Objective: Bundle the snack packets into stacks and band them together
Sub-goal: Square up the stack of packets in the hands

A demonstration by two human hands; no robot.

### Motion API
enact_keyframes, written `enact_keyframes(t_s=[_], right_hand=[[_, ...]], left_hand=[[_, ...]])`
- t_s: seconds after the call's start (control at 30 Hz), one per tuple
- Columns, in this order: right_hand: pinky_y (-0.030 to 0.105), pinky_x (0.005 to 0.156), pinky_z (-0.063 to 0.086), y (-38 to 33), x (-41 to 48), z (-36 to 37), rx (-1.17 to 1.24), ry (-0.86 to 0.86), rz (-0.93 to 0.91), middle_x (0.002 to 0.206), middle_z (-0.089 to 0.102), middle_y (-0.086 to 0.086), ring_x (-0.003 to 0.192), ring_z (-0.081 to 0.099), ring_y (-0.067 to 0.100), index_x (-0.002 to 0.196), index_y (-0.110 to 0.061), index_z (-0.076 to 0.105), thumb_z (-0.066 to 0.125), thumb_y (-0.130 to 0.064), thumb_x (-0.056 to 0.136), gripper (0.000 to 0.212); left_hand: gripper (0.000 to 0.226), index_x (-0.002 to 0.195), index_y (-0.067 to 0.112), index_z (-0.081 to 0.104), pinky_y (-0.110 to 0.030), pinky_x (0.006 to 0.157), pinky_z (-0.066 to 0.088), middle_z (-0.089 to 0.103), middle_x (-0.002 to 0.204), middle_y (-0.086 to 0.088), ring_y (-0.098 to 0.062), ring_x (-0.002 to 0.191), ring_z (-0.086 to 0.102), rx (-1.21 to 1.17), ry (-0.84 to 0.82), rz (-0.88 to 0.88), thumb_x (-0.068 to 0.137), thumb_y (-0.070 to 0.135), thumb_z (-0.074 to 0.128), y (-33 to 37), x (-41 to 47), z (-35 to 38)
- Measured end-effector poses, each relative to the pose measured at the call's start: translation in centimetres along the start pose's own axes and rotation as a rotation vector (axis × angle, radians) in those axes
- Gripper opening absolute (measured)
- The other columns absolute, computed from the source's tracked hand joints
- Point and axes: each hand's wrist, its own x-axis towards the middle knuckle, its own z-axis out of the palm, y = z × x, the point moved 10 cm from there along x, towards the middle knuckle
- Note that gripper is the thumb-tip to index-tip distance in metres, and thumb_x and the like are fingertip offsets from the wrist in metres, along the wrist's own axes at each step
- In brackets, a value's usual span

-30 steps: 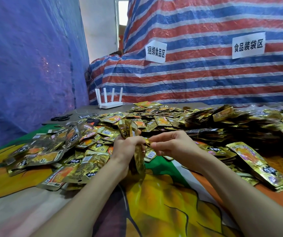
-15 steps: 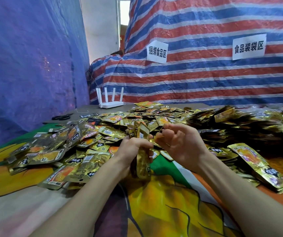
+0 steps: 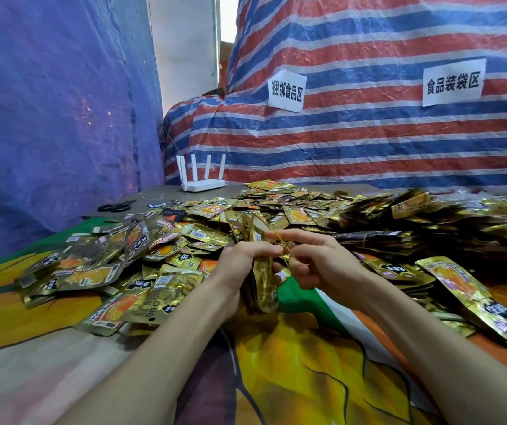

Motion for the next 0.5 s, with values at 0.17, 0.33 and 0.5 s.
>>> enact_keyframes(t_s=[0.17, 0.33, 0.5], right_hand=[[0.015, 0.039, 0.028, 0.5, -0.3, 0.4, 0.105, -0.038, 0.074, 0.056, 0.038, -0.003, 0.046, 0.030, 0.006, 0.118, -0.025, 0.076, 0.064, -0.010, 0.090, 0.035], [0.015, 0.039, 0.022, 0.6, -0.7, 0.7, 0.235, -0.065, 0.128, 0.052, 0.042, -0.005, 0.036, 0.030, 0.003, 0.118, -0.021, 0.076, 0.069, -0.017, 0.082, 0.037], [0.012, 0.037, 0.027, 1.0, -1.0, 1.6, 0.152, -0.113, 0.156, 0.055, 0.051, -0.003, 0.039, 0.039, 0.001, 0.118, -0.024, 0.076, 0.070, -0.019, 0.082, 0.036]], left_hand=[[0.015, 0.090, 0.000, 0.057, -0.027, 0.048, 0.048, 0.053, 0.065, -0.008, -0.014, 0.052, 0.053, -0.290, -0.193, -0.120, 0.075, 0.001, 0.058, -0.2, -0.6, 2.1], [0.013, 0.087, 0.002, 0.064, -0.030, 0.054, 0.050, 0.056, 0.065, -0.008, -0.016, 0.054, 0.055, -0.148, -0.210, -0.124, 0.074, 0.006, 0.062, -0.6, -0.6, 1.9], [0.018, 0.086, 0.004, 0.072, -0.031, 0.060, 0.049, 0.063, 0.080, -0.016, -0.023, 0.066, 0.061, -0.137, -0.238, -0.085, 0.071, 0.009, 0.063, -0.9, -0.7, 2.6]])
